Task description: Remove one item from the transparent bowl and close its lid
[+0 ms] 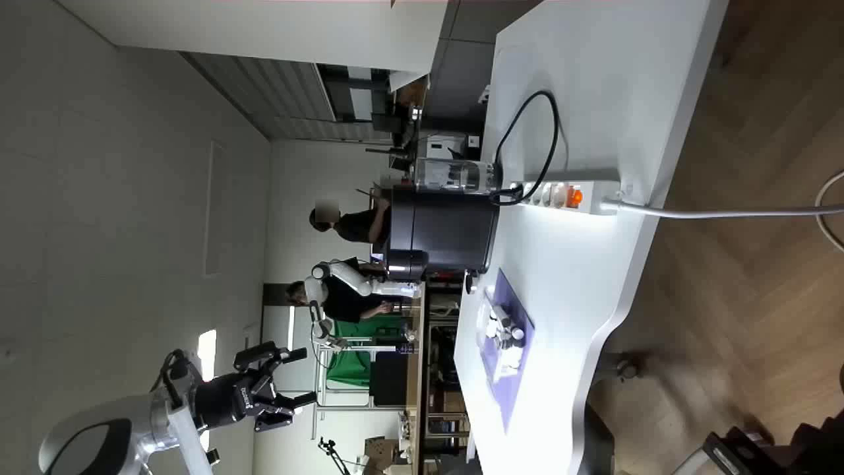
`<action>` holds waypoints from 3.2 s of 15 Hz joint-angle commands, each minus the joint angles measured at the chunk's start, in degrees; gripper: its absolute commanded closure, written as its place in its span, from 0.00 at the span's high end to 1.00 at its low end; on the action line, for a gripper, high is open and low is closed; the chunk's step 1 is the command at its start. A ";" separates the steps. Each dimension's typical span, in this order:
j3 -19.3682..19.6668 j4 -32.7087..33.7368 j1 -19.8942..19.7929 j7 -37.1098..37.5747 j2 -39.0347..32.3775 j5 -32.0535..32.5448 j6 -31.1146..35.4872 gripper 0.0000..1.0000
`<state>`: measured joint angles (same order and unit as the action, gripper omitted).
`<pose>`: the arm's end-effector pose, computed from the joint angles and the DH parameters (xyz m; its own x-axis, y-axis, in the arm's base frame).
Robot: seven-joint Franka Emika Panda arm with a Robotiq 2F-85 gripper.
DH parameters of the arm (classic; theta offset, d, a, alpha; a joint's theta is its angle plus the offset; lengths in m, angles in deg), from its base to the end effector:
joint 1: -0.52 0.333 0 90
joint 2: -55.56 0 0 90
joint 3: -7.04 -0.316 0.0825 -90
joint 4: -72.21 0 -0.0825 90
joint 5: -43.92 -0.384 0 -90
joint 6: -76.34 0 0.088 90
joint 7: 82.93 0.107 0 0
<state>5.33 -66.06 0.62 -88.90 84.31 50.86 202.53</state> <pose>0.4248 0.0104 0.5221 0.9419 0.2044 0.2667 0.1669 -0.9734 0.1567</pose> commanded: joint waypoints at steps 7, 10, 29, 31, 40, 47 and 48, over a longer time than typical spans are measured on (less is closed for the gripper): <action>0.37 0.10 0.44 0.19 -0.01 0.23 -0.08 1.00; 0.36 0.11 0.44 0.19 -0.01 0.23 -0.07 1.00; 2.45 15.23 4.04 -30.87 -29.79 1.47 8.09 1.00; 1.08 20.68 3.45 -35.52 -35.75 2.32 5.36 1.00; 0.08 17.42 2.26 -34.64 -34.25 1.68 7.24 1.00; -0.63 19.09 2.92 -41.22 -36.96 9.73 13.04 1.00; -0.97 20.22 2.94 -43.21 -38.62 10.97 14.25 1.00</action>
<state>5.29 -48.71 3.64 -128.33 49.24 57.68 213.87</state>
